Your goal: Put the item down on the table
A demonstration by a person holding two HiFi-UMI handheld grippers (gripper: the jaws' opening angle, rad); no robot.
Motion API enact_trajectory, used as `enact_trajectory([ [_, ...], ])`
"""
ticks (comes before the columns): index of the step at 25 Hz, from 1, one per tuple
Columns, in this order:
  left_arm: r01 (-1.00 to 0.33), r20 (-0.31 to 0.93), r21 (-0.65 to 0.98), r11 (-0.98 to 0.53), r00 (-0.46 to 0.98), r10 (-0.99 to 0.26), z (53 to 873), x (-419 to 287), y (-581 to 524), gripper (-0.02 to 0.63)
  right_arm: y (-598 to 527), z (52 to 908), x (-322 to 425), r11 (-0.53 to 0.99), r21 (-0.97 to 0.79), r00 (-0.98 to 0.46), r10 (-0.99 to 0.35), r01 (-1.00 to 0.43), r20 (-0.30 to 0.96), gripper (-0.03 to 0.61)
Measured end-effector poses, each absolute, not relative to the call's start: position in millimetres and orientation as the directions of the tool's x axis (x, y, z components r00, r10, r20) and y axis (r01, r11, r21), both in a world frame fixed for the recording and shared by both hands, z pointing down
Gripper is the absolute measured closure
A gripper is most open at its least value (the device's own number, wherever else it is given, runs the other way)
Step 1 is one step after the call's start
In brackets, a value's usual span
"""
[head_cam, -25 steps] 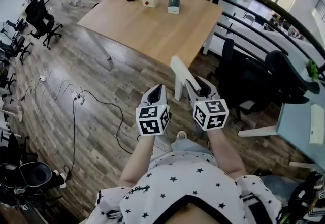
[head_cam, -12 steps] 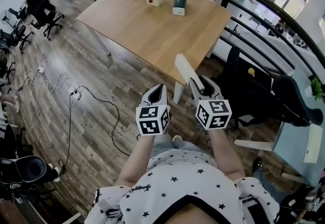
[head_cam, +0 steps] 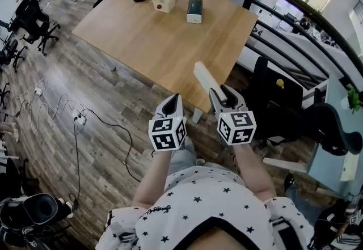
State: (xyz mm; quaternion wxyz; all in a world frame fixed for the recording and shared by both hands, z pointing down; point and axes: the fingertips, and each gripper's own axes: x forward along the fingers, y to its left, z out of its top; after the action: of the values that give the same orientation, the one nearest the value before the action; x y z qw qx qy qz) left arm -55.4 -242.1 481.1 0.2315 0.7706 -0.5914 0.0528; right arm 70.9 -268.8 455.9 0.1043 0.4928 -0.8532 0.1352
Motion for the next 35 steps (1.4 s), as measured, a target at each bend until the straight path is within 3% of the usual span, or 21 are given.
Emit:
enact_trajectory([
  [15,-0.915,0.411,0.302,-0.268,0.379,-0.829,503.5,-95.0,-379.6,0.603,-404.1,514.4,34.9,0.407,-0.064,-0.393,-0.811,-0.911,0.435,0.428],
  [35,-0.858,0.482,0.344,-0.381,0.510,-0.712,546.4,-115.9,-459.4,0.603,-481.2,585.5,23.3,0.335,0.124,-0.217,-0.807,-0.934,0.549,0.428],
])
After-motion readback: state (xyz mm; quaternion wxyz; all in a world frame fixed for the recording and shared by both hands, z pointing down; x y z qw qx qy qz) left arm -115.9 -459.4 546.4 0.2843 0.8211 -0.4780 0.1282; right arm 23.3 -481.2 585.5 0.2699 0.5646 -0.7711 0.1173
